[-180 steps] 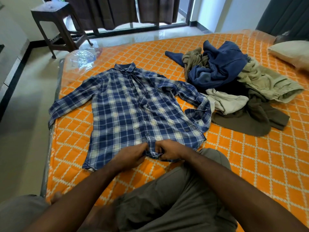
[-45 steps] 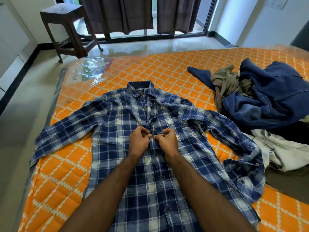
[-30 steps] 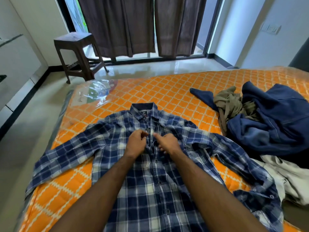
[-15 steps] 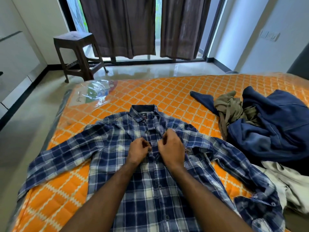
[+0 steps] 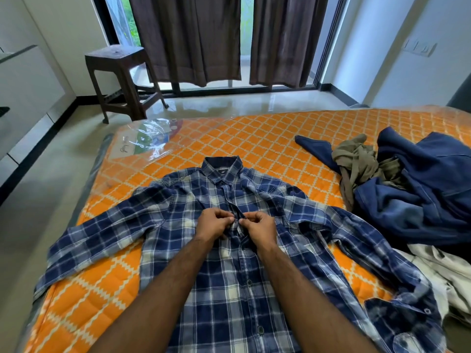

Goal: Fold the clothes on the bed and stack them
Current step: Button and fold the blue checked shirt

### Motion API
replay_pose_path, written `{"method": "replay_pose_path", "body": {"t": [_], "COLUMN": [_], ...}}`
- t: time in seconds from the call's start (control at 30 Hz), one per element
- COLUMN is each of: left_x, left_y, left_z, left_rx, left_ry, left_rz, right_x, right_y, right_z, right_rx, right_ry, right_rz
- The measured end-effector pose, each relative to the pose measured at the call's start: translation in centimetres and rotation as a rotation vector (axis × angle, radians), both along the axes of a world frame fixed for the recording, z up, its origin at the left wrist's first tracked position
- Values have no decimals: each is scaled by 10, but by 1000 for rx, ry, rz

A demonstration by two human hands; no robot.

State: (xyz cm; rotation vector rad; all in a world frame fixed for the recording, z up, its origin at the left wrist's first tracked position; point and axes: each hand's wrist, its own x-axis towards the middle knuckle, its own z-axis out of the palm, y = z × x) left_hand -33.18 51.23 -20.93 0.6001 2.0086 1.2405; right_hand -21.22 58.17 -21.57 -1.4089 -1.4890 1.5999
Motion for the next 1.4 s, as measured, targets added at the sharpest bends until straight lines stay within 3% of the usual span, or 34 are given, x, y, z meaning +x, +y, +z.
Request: {"method": "replay_pose_path", "body": {"t": [0.6,0.87,1.1,1.4], "left_x": [-2,2,3,6], "left_y": [6,3,-1,5], "left_z": [-4,-7,-4,-10], "left_rx": [-28,1,53,-32], "left_ry": [-77,-44,-93,252], "left_rz": [11,37,54,17], "right_x": [-8,1,-5,-9], "right_y": [-12,-10,-12,-3], "right_z": [-9,-11,-9,3], "right_rx": [64,-20,23,48], "right_ry": [-6,165,42,-133], "right_rz": [-90,-77,-58,-7]}}
